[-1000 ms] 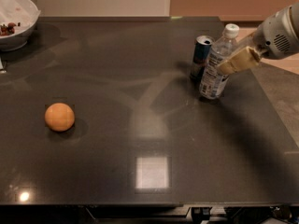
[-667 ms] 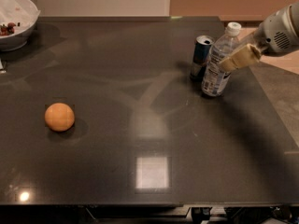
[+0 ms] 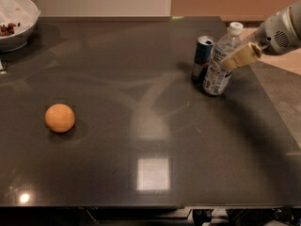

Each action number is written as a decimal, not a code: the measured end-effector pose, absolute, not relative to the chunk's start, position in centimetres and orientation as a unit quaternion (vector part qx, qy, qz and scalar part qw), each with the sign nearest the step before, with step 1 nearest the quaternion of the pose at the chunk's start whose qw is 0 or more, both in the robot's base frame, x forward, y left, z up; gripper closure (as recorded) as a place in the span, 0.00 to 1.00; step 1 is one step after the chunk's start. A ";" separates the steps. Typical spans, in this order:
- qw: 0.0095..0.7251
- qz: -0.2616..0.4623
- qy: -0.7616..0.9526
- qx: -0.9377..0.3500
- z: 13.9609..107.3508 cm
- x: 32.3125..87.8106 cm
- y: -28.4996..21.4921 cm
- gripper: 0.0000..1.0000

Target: Move blue plastic bottle near redbull can

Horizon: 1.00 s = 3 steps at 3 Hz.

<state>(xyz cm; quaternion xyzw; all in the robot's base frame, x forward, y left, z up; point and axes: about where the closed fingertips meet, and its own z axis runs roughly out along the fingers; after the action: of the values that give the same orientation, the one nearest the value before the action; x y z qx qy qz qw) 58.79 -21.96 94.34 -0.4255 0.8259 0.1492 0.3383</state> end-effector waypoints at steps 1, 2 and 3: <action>0.337 0.155 0.827 -0.423 94.0 59.2 -22.1 0.36; 0.335 0.160 0.827 -0.422 93.7 59.4 -22.2 0.13; 0.332 0.162 0.827 -0.424 93.4 59.4 -22.1 0.00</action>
Offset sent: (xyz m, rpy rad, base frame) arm 0.0067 -0.0077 -0.0076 0.0228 0.0214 -0.0034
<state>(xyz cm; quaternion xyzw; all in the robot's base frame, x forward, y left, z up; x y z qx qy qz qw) 59.45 -22.12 93.39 -0.4241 0.8267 0.1620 0.3324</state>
